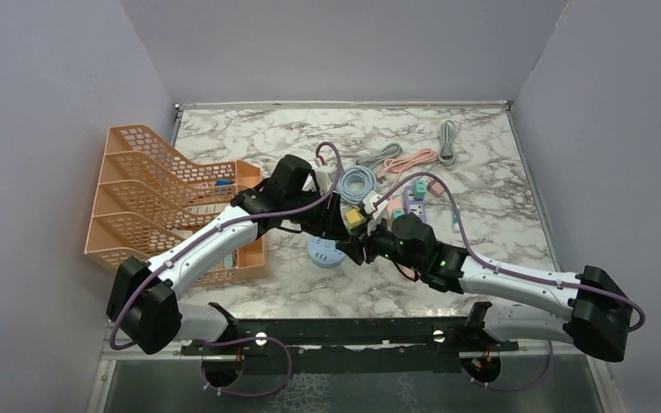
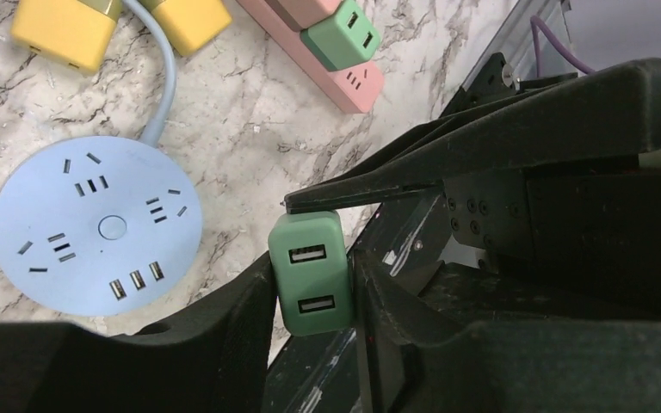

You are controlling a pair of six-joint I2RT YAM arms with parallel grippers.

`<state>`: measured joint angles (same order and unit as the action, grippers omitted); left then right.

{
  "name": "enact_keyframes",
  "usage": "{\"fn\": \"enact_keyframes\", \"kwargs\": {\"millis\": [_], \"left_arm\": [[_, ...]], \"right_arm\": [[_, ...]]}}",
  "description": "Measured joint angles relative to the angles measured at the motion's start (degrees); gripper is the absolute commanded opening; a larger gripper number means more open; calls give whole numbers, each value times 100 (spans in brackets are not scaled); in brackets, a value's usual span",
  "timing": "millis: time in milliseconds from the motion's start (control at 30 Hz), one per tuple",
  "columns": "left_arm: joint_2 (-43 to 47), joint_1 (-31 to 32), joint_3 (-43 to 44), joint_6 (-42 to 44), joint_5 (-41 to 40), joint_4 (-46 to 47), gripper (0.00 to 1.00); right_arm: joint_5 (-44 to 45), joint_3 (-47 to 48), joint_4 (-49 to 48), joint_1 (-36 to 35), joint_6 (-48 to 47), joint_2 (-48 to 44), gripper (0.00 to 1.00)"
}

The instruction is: Insert the plug

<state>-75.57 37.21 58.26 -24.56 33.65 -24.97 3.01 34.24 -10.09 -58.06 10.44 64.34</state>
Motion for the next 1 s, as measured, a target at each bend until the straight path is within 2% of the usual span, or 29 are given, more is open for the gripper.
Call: {"fn": "enact_keyframes", "kwargs": {"millis": [233, 300, 400, 467, 767, 1000], "left_arm": [[90, 0, 0, 144, 68, -9, 4], [116, 0, 0, 199, 63, -4, 0], [155, 0, 0, 269, 55, -9, 0], [184, 4, 0, 435, 9, -20, 0], [708, -9, -468, 1012, -1217, 87, 0], [1357, -9, -1449, 1222, -2122, 584, 0]], "right_arm": [[74, 201, 262, -15, 337, 61, 32], [92, 245, 337, -20, 426, 59, 43], [136, 249, 367, -35, 546, 35, 55], [166, 249, 459, -37, 706, -15, 57], [212, 247, 1104, -33, 1440, -542, 58], [516, 245, 1727, -33, 2369, -944, 55]]}}
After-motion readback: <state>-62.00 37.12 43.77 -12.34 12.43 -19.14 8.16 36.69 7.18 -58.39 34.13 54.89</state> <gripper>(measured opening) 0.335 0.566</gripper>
